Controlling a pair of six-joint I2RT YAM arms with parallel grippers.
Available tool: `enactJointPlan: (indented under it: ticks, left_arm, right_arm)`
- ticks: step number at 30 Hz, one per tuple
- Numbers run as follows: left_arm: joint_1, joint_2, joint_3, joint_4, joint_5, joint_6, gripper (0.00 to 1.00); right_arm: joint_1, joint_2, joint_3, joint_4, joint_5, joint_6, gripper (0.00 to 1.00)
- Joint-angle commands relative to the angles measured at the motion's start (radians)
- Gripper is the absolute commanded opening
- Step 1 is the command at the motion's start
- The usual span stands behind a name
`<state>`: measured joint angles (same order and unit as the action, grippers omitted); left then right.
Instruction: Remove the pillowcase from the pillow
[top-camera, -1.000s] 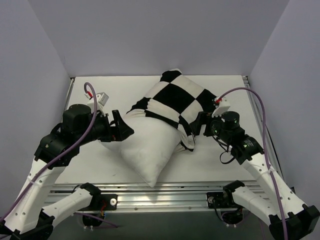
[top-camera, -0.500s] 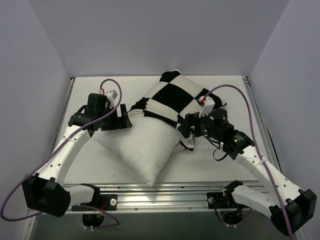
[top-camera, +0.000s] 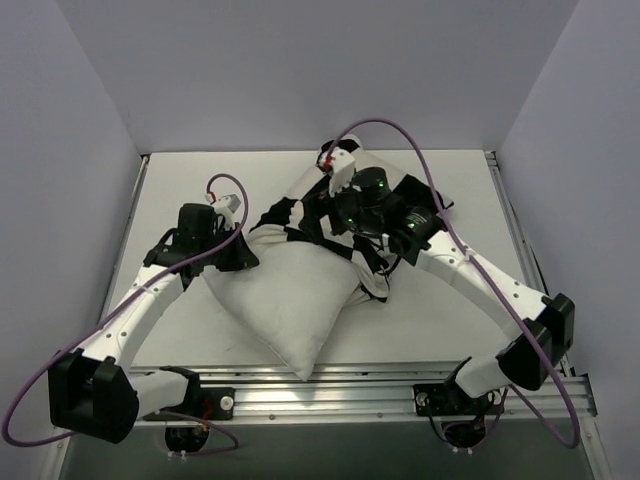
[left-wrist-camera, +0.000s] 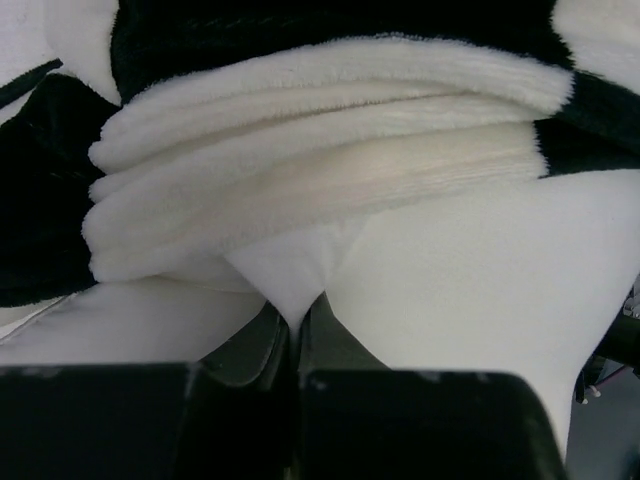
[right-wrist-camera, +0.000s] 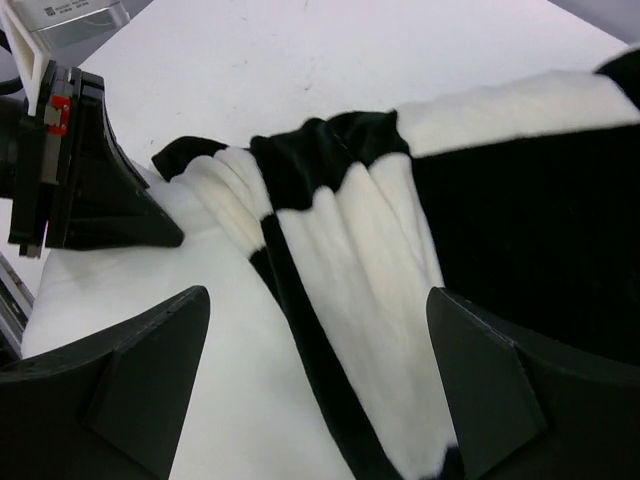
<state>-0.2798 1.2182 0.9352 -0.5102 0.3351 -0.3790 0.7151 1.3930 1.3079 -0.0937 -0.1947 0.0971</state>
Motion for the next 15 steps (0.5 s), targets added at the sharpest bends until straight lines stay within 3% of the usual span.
enactJointPlan:
  ticks: [1,13,15]
  left_arm:
    - [-0.004,-0.042,-0.015,0.010,0.013,0.023,0.02]
    - [-0.007,-0.115,-0.033,0.029,0.035,0.017,0.02]
    - [-0.007,-0.138,-0.041,0.022,0.038,0.018,0.02]
  right_arm:
    - [0.061,0.125,0.157,-0.066,0.026,-0.114,0.85]
    - [0.116,0.488,0.398,-0.080,0.103,-0.139,0.83]
    - [0.116,0.521,0.406,-0.077,0.153,-0.137,0.75]
